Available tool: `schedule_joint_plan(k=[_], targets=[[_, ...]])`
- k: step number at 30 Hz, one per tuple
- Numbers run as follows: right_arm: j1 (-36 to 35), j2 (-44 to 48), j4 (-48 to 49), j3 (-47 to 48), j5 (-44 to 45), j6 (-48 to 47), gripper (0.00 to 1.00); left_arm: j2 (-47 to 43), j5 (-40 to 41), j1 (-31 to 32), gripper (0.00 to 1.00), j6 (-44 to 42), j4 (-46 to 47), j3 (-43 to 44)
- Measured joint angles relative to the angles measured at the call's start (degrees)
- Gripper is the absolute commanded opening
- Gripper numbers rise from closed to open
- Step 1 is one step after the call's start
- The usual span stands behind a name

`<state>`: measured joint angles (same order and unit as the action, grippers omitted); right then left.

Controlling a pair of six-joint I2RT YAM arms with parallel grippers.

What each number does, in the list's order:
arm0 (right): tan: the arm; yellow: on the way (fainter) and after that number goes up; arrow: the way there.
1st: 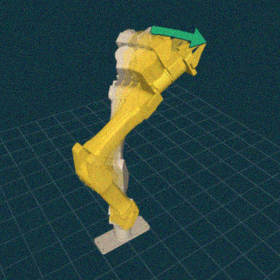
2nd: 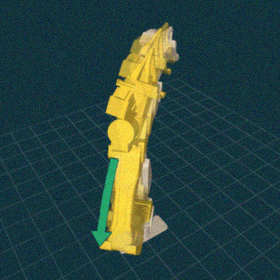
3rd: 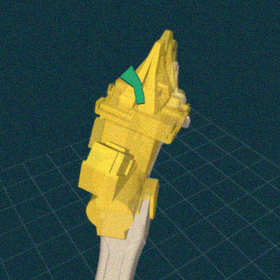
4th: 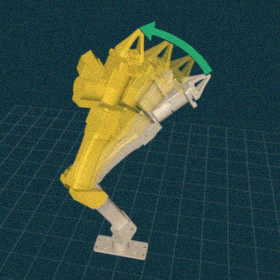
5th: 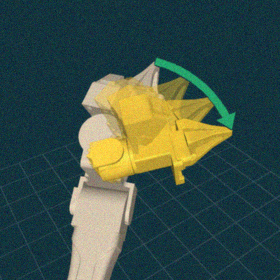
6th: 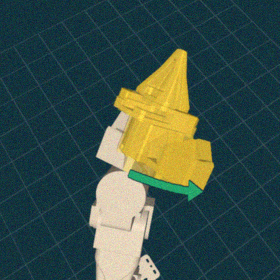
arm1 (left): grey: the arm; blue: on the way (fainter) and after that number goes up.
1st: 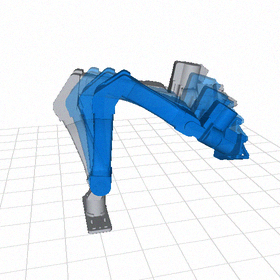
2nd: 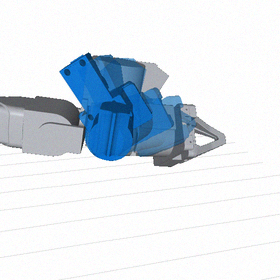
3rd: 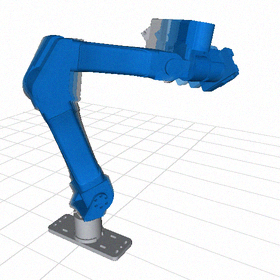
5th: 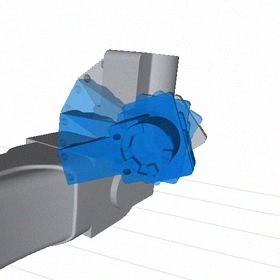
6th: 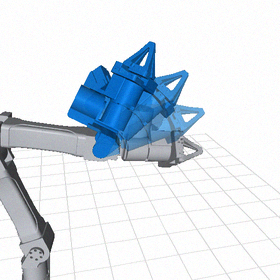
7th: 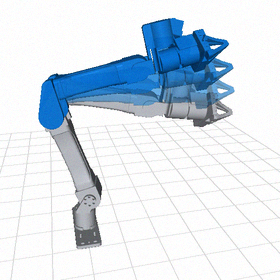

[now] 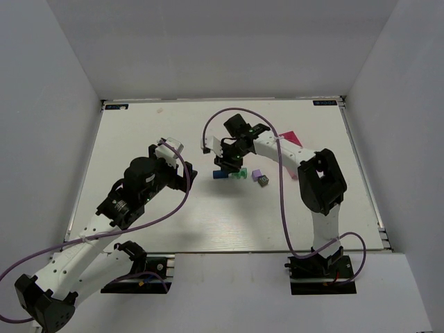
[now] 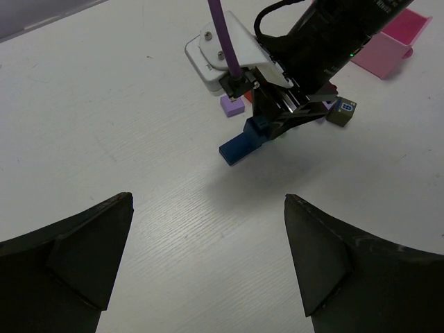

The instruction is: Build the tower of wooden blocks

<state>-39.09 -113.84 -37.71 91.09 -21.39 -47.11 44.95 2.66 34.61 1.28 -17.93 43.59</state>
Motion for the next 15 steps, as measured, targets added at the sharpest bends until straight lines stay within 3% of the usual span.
schedule_joint_plan(k=[15], targets=[[-0.7,-3.8,-0.4,2.9,1.9,0.0,0.18,-0.1,0.0,0.0,1.00,0.0,0.0,0.0]])
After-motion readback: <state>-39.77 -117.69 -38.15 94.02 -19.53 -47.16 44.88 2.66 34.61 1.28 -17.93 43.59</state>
